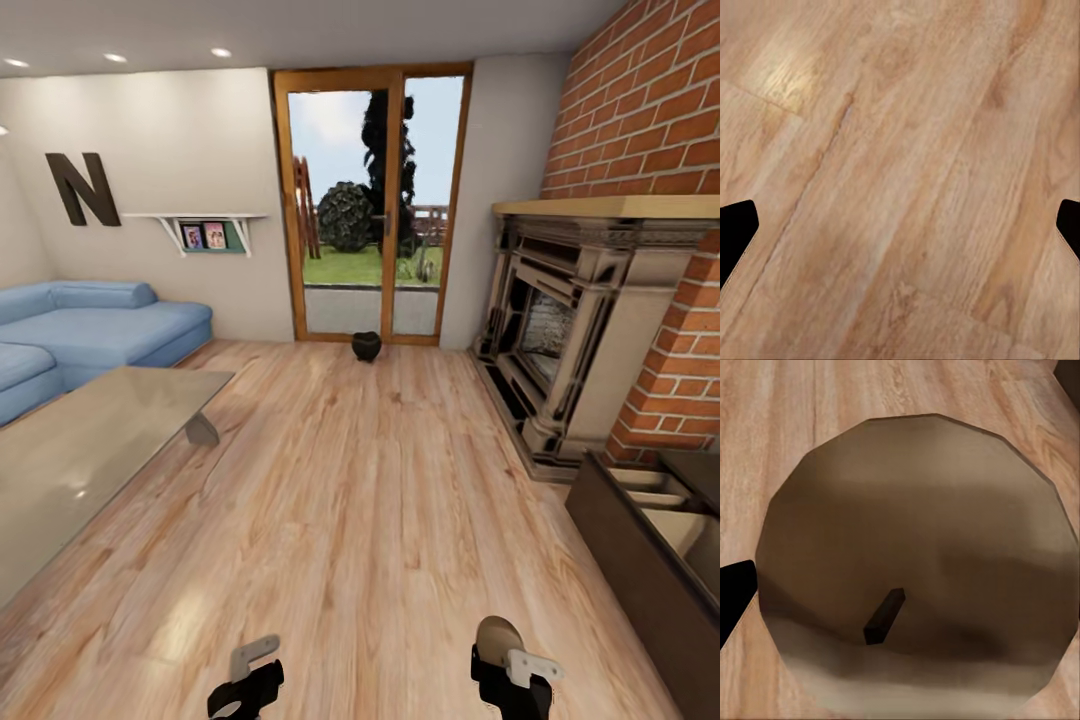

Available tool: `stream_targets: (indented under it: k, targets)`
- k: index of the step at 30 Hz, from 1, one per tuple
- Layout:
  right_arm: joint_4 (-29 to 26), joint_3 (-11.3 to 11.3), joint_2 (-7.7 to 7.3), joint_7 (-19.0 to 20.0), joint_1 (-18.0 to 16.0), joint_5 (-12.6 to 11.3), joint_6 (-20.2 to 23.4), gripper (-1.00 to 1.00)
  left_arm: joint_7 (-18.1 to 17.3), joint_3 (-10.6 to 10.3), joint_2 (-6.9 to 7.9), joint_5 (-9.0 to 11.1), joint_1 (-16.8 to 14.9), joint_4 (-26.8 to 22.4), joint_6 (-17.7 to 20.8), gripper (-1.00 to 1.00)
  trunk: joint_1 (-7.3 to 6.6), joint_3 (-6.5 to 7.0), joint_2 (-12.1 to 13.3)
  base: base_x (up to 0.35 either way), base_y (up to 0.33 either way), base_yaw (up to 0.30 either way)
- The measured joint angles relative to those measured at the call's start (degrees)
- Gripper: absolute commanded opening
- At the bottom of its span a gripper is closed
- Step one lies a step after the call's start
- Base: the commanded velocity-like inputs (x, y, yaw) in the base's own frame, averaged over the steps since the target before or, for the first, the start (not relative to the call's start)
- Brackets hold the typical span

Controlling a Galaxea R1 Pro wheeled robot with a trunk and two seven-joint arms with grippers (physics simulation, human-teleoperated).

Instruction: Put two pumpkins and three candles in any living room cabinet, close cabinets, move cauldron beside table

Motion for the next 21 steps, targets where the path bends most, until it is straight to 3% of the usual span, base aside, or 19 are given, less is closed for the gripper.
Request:
stream_targets:
  k: [10, 15, 21]
  targets:
    - [0.0, 0.2, 0.02, 0.0, 0.0, 0.1, 0.0, -1.0, 0.0, 0.0, 0.0, 0.0, 0.0, 0.0, 0.1, 1.0, 0.01, 0.0, 0.0, 0.294, 0.09, -0.003]
    - [0.0, 0.3, 0.2, 0.0, 0.0, 0.2, 0.0, -1.0, 0.0, 0.0, 0.07, 0.0, 0.0, 0.0, 0.1, 1.0, 0.03, 0.0, 0.0, 0.081, 0.004, -0.032]
    - [0.0, 0.2, 0.19, 0.0, 0.0, 0.2, 0.0, -1.0, 0.0, 0.0, 0.02, 0.0, 0.0, 0.0, 0.1, 1.0, 0.03, 0.0, 0.0, 0.009, 0.0, -0.221]
